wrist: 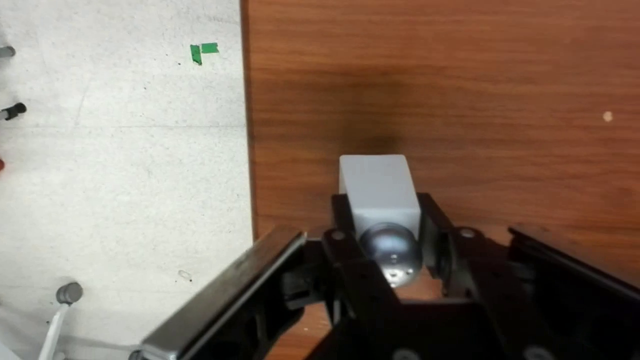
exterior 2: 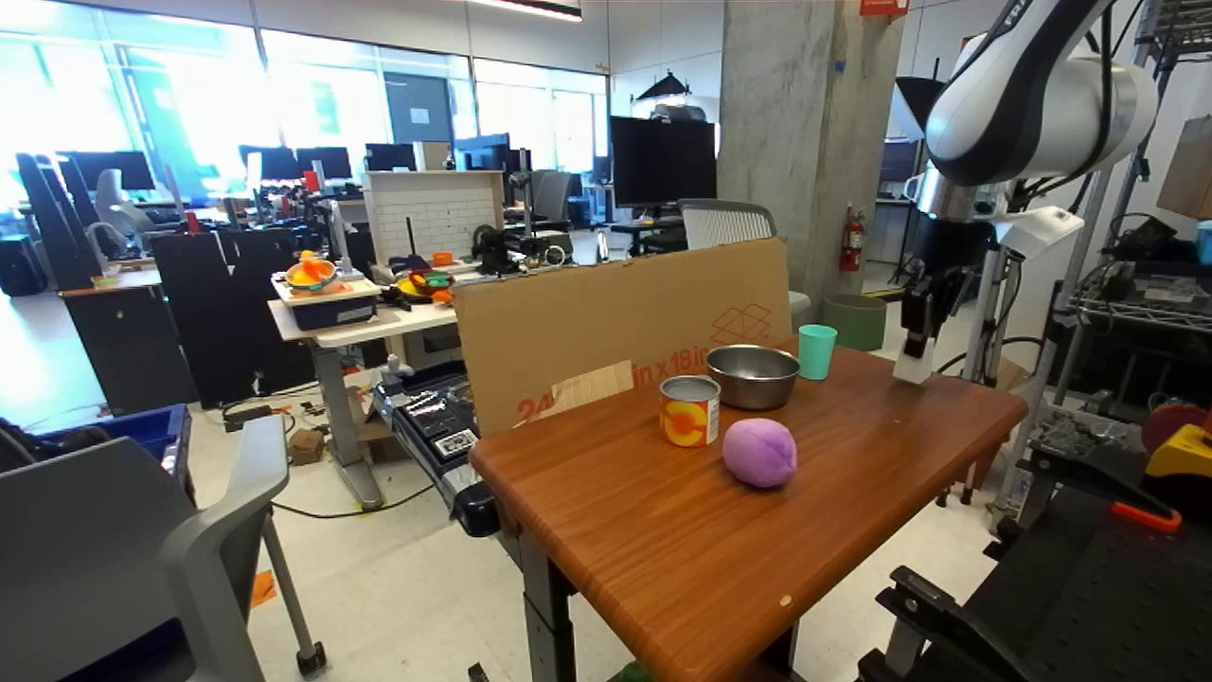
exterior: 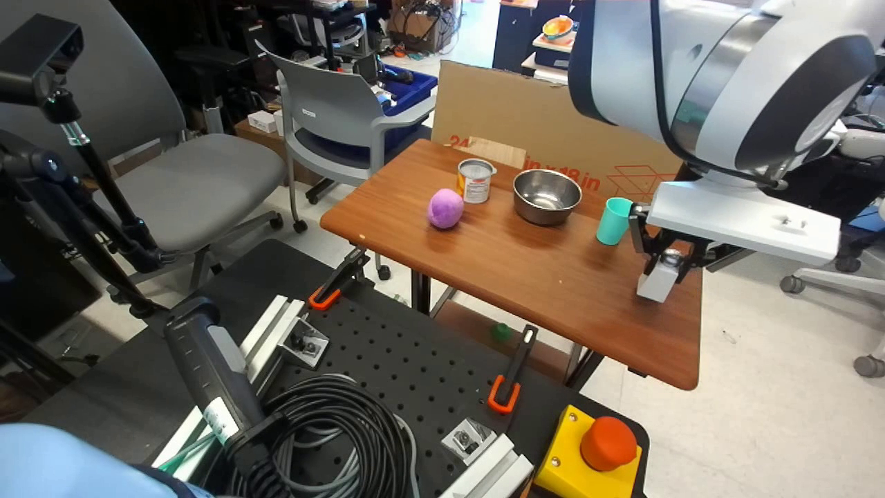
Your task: Move the shaker to the left
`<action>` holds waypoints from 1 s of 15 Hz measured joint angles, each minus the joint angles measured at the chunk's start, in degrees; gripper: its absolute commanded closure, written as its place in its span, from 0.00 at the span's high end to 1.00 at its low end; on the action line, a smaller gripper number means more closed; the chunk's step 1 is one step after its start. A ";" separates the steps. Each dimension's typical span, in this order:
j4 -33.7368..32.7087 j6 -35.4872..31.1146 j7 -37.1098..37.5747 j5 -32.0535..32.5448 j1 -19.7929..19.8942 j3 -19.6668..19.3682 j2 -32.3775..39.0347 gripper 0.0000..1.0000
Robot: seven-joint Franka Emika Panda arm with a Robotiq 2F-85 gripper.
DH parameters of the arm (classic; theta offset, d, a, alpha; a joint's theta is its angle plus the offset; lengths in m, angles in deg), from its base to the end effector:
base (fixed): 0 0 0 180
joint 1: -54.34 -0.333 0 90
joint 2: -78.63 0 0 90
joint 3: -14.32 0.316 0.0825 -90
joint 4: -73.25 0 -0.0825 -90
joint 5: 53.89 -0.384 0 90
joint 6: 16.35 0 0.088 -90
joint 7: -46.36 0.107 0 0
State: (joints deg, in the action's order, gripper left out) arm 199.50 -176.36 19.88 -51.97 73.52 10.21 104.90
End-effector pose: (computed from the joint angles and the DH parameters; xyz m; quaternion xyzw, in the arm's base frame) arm 0.5199 -0.2227 0.1832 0.9964 0.0478 0.0502 0.0479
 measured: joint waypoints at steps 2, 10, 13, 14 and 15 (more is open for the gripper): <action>0.92 0.39 1.02 -0.93 -0.11 2.57 -1.27 0.09; 10.03 5.07 2.22 -12.46 -2.15 12.28 -8.39 0.09; 13.01 4.97 2.23 -13.76 -3.85 12.44 -9.55 0.09; 13.73 4.79 2.25 -13.82 -4.19 12.42 -9.67 0.09; 14.28 4.63 2.29 -13.83 -4.45 12.37 -9.71 0.09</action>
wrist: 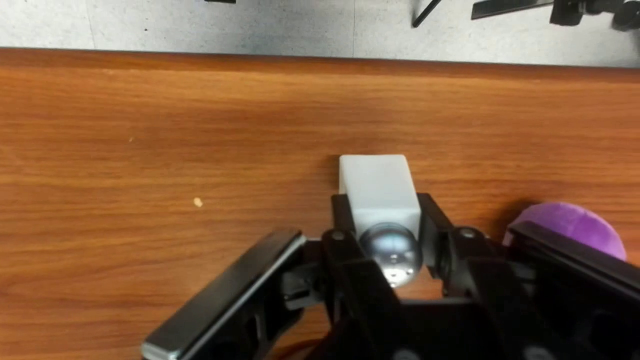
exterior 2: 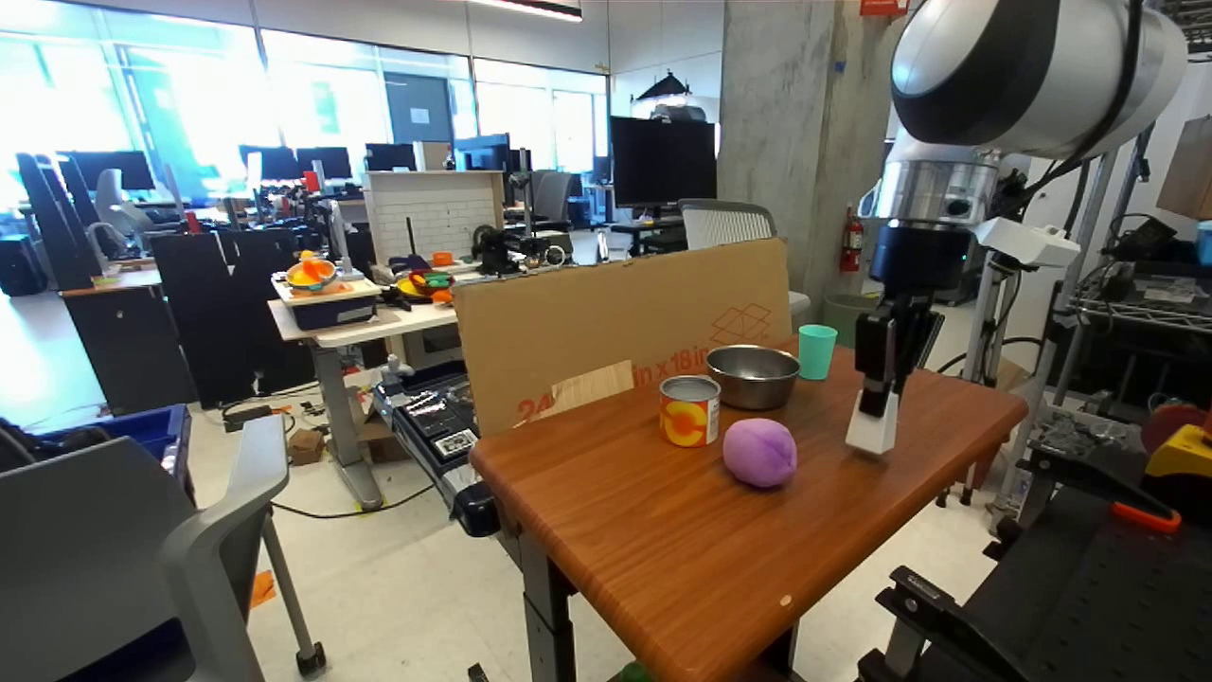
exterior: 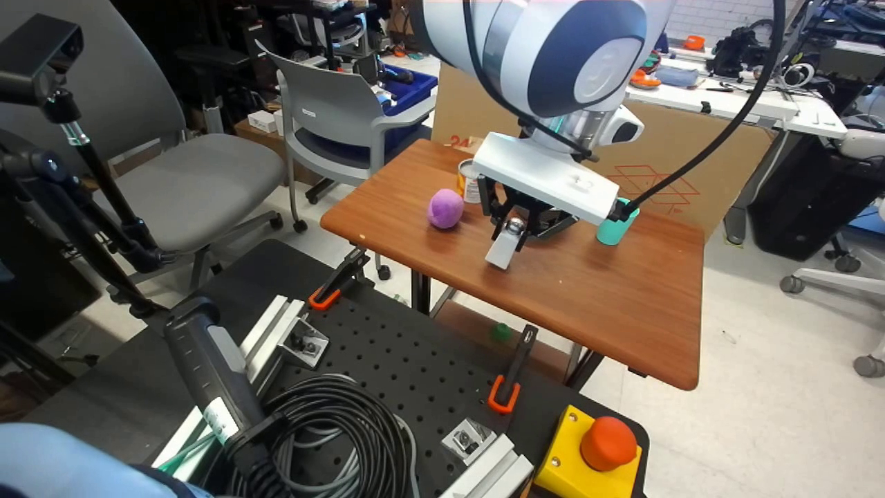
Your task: Move the shaker to the left
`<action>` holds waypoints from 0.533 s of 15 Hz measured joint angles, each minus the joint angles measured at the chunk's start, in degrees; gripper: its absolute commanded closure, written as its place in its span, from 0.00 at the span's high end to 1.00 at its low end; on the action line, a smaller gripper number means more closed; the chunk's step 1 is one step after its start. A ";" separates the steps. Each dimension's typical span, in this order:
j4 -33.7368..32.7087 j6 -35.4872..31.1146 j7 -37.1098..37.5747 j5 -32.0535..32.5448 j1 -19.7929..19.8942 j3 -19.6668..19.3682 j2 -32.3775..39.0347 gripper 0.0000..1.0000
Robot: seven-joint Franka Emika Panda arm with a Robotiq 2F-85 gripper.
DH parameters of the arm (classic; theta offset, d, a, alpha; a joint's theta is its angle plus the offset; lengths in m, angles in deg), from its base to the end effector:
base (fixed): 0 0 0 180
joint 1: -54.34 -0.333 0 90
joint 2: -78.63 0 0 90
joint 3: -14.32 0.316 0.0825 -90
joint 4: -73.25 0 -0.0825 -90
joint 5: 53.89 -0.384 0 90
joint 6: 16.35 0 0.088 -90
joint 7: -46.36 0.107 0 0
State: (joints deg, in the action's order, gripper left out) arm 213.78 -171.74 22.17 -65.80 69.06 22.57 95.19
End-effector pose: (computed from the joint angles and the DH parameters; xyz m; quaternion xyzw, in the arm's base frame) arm 0.4756 -0.0579 0.1821 -0.9963 -0.0566 -0.0019 0.0641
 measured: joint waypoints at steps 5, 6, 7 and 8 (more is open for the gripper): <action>2.10 -2.17 0.32 0.00 -0.65 -0.53 -0.15 0.09; 2.38 -2.41 0.56 0.02 -0.71 -0.59 -0.32 0.16; 2.63 -2.71 0.80 0.03 -0.79 -0.65 -0.47 0.59; 2.90 -3.13 1.14 0.10 -0.98 -0.81 -0.64 0.60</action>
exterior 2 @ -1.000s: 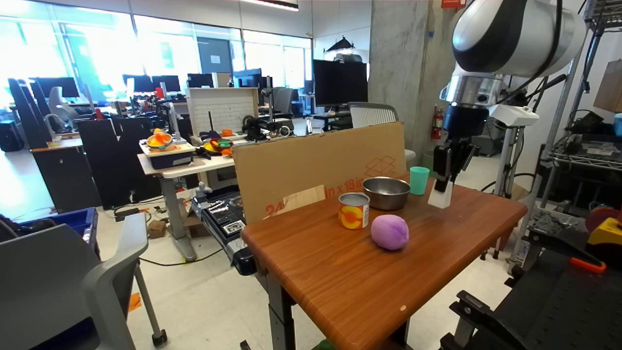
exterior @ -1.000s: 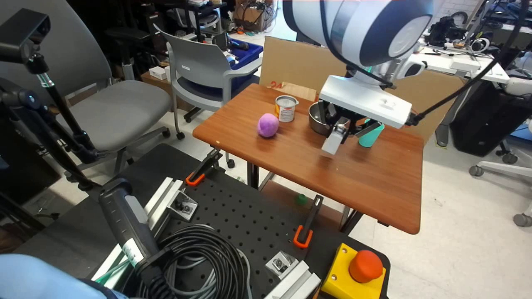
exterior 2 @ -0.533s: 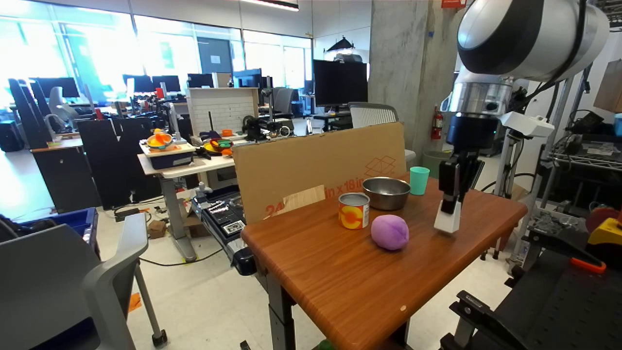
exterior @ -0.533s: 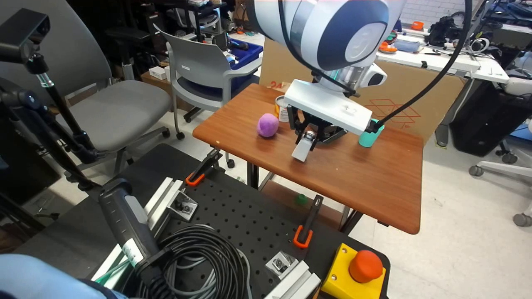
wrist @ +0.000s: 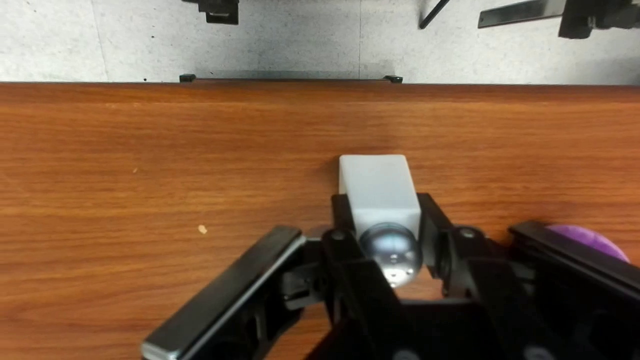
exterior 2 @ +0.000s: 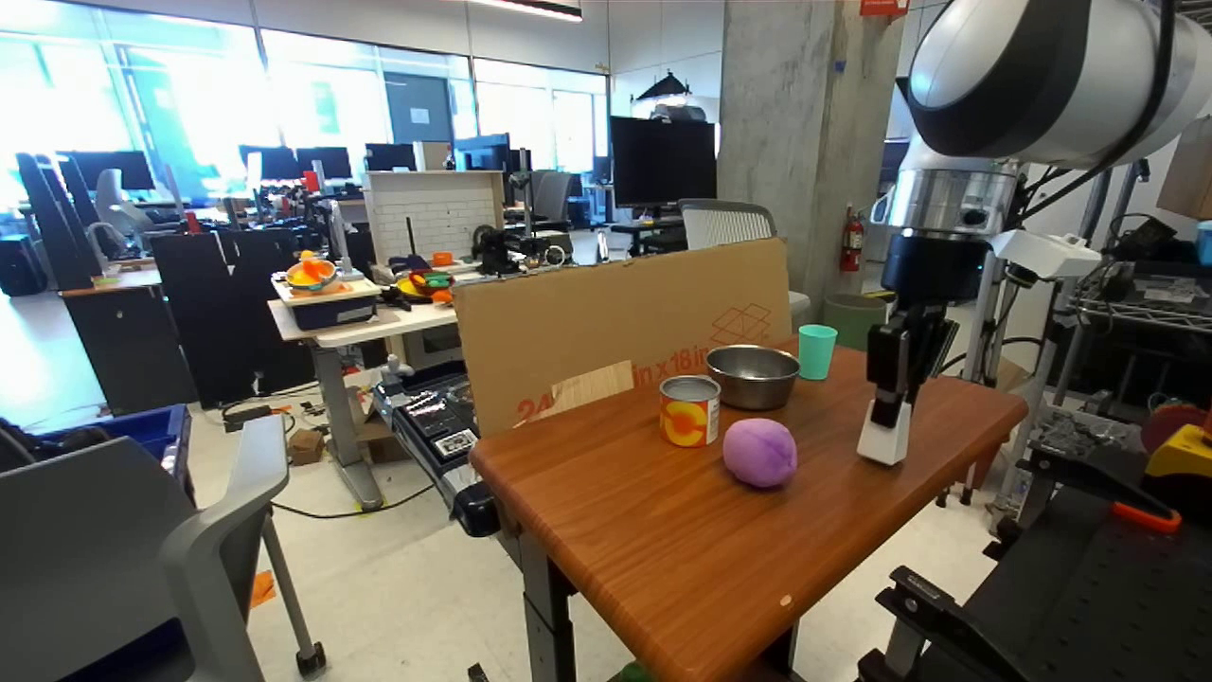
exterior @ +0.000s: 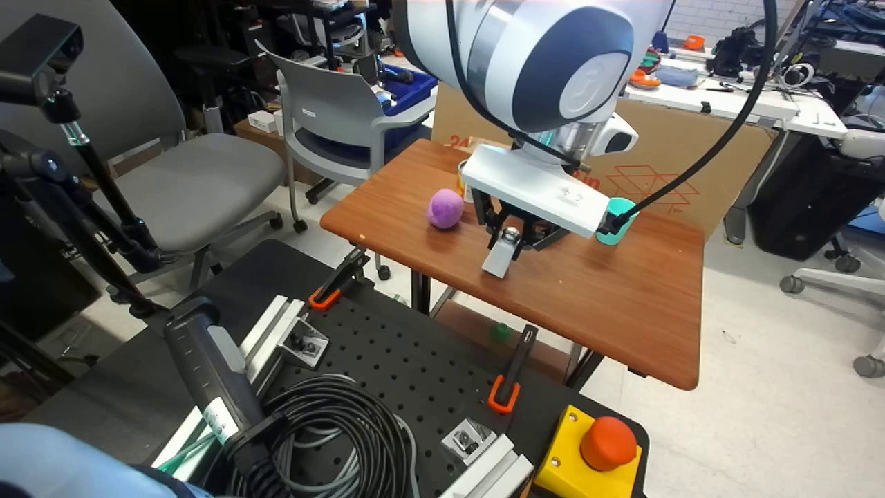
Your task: Move the shaker to the left
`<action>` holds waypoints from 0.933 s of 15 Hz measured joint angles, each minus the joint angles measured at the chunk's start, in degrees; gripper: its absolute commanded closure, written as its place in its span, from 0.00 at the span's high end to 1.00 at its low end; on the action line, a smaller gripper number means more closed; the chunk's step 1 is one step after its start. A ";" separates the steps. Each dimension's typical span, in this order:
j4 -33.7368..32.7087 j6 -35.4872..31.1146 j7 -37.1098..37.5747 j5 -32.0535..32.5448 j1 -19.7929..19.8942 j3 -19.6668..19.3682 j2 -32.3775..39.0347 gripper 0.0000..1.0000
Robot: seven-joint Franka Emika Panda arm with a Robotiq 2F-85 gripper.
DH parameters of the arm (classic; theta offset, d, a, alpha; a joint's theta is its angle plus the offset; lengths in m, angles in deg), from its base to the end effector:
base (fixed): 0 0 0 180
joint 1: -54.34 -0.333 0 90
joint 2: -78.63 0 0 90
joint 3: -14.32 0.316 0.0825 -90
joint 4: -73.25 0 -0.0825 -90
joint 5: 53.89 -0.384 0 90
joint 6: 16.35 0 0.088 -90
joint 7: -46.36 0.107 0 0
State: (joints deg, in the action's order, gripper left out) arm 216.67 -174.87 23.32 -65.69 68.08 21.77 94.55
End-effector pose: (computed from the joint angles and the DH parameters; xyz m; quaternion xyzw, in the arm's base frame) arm 0.4612 -0.0563 0.1763 -0.9973 -0.0476 -0.0065 0.0549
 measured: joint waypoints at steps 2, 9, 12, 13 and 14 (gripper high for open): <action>0.60 -0.24 1.33 0.56 -0.89 -0.77 -0.60 0.73; 1.61 -0.23 8.90 5.42 -4.96 -4.73 -3.07 1.00; 1.36 1.39 10.80 5.43 -4.97 -5.82 -5.47 1.00; 0.82 2.78 12.03 5.43 -4.96 -6.63 -6.57 1.00; 0.06 4.08 13.71 5.49 -4.94 -7.72 -7.71 1.00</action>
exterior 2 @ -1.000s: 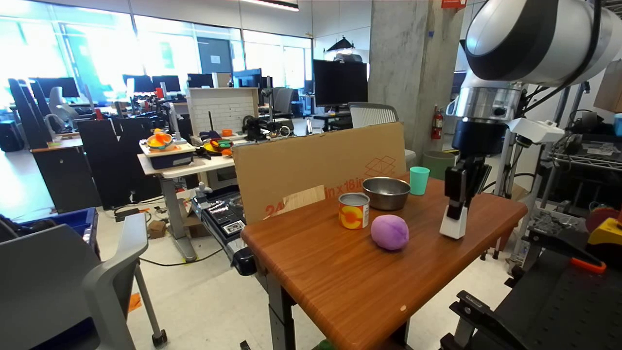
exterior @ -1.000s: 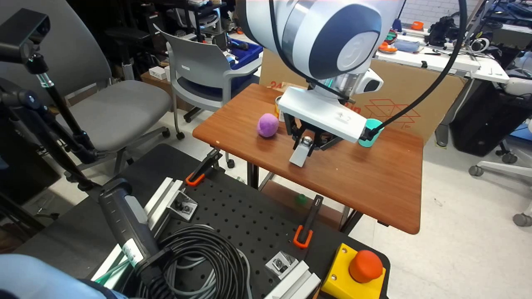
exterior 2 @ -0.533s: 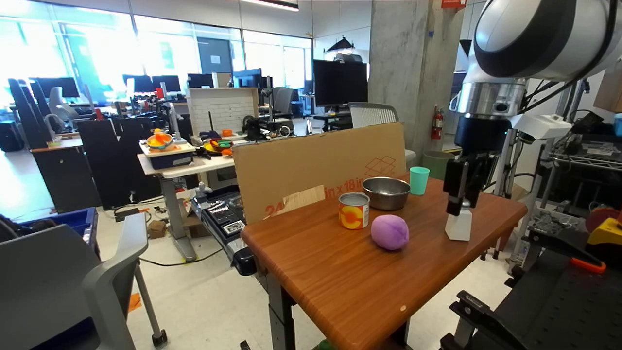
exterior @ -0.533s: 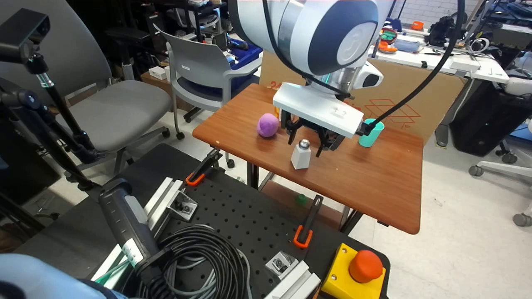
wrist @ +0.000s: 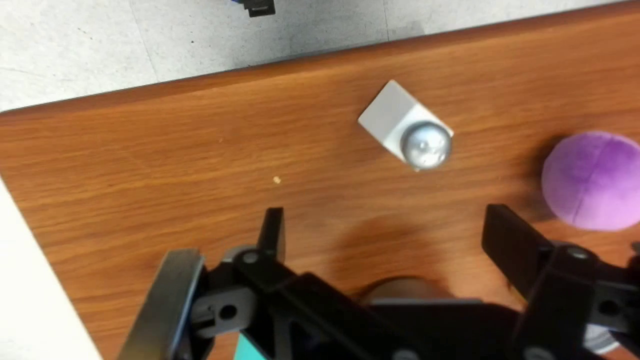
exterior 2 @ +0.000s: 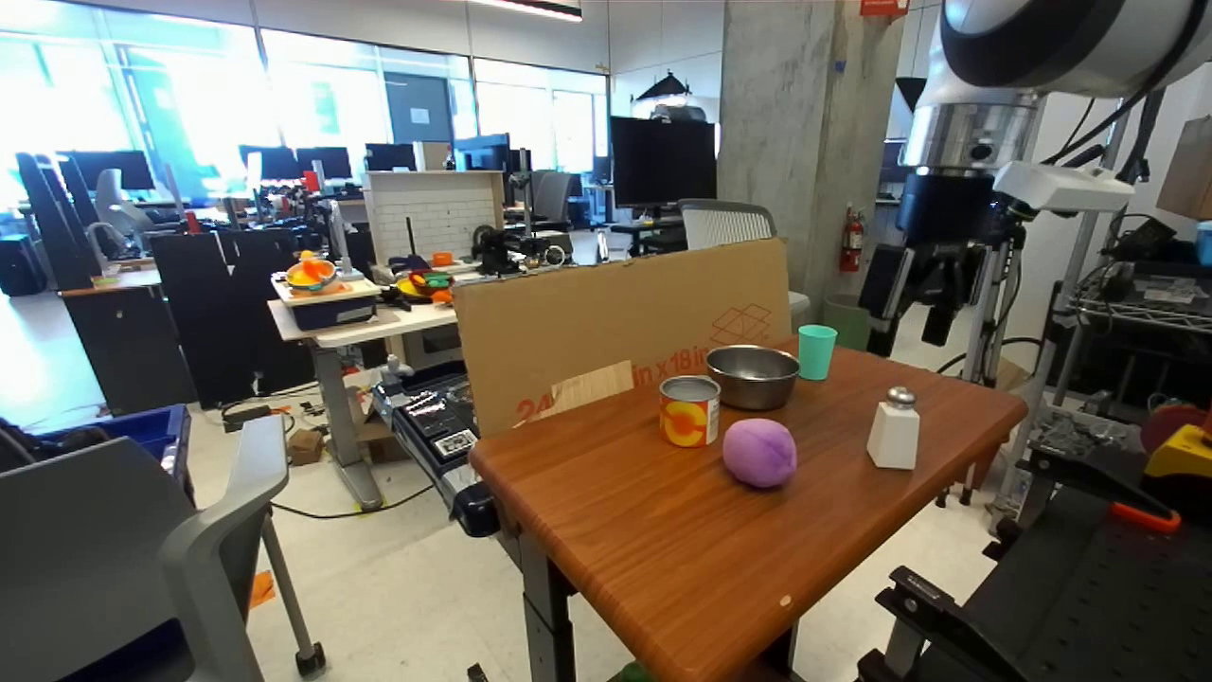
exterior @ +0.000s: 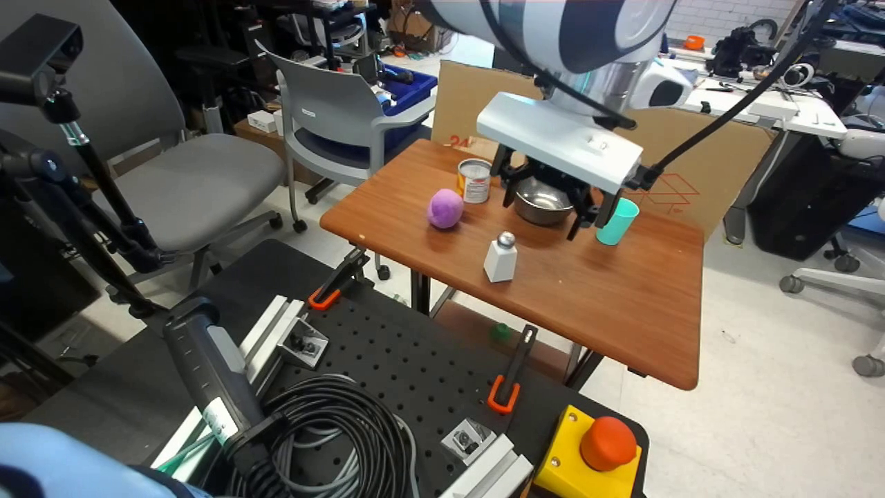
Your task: Move the shaker to the left
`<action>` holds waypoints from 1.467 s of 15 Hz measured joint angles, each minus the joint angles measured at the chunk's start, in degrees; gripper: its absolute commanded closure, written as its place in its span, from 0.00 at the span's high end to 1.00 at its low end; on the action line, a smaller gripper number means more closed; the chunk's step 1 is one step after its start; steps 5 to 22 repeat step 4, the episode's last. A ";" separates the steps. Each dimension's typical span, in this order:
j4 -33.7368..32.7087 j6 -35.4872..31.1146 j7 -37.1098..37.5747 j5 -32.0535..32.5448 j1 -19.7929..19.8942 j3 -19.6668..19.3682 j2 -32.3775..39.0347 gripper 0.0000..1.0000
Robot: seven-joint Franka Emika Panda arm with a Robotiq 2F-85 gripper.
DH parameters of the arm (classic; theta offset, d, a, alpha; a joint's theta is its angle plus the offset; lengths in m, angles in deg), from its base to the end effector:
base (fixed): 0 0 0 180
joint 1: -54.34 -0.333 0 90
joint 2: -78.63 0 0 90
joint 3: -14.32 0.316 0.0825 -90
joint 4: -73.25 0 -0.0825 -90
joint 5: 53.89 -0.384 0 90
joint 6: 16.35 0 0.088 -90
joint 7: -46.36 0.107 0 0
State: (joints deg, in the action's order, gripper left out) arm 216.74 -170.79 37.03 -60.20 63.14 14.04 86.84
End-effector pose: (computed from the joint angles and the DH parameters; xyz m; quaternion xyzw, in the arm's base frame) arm 0.4678 -0.0785 0.2322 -0.9983 0.0469 -0.0275 0.0204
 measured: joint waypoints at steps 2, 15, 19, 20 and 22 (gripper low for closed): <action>-1.62 1.56 3.30 0.70 0.03 -2.28 -1.75 1.00; -2.15 2.19 4.10 0.74 0.03 -3.06 -2.37 1.00; -2.15 2.19 4.10 0.74 0.03 -3.06 -2.37 1.00; -2.15 2.19 4.10 0.74 0.03 -3.06 -2.37 1.00; -2.15 2.19 4.10 0.74 0.03 -3.06 -2.37 1.00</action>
